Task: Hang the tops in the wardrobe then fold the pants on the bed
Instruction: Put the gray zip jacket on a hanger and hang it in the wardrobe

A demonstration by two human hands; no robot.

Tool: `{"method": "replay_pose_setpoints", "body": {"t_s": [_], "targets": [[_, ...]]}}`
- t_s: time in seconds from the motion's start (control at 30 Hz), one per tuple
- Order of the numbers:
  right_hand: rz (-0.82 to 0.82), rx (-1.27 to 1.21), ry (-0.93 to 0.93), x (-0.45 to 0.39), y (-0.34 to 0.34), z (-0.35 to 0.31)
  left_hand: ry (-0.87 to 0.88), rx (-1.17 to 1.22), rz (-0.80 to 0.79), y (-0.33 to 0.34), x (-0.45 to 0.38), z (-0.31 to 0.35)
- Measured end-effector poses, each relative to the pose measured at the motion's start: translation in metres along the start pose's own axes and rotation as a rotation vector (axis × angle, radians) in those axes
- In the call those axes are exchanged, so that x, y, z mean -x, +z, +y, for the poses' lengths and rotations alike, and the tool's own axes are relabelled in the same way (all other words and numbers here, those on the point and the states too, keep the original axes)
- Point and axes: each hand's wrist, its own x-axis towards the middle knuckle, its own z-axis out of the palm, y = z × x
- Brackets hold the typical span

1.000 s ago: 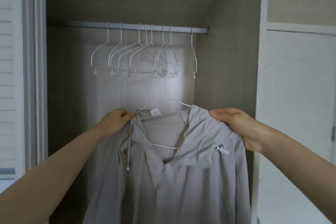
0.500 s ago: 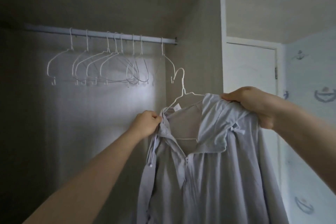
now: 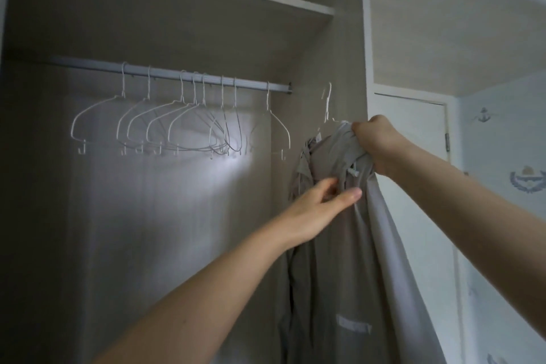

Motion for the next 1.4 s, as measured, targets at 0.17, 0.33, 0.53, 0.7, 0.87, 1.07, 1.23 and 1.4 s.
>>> {"method": "replay_pose_setpoints", "body": {"t_s": [0.17, 0.33, 0.53, 0.7, 0.87, 1.07, 1.23, 1.4], "targets": [[0.014, 0.063, -0.088, -0.050, 0.034, -0.007, -0.074, -0.017, 0.019, 0.008, -0.028, -0.008], [0.041, 0.142, -0.163, -0.100, 0.060, -0.004, -0.055, -0.113, 0.171, 0.000, -0.081, -0.029], [-0.004, 0.120, -0.230, -0.143, 0.088, 0.005, -0.026, -0.217, 0.280, -0.020, -0.111, -0.069], [0.009, 0.058, -0.219, -0.171, 0.103, 0.004, 0.007, -0.302, 0.309, -0.039, -0.124, -0.099], [0.019, 0.027, -0.167, -0.197, 0.113, -0.001, 0.034, -0.276, 0.353, -0.048, -0.131, -0.121], [0.060, 0.105, -0.195, -0.218, 0.140, 0.005, -0.016, -0.341, 0.449, -0.064, -0.141, -0.151], [0.007, 0.262, -0.193, -0.217, 0.159, 0.031, -0.069, -0.415, 0.458, -0.075, -0.134, -0.178], [0.008, 0.288, -0.192, -0.210, 0.162, 0.056, -0.086, -0.342, 0.378, -0.061, -0.122, -0.189]]}}
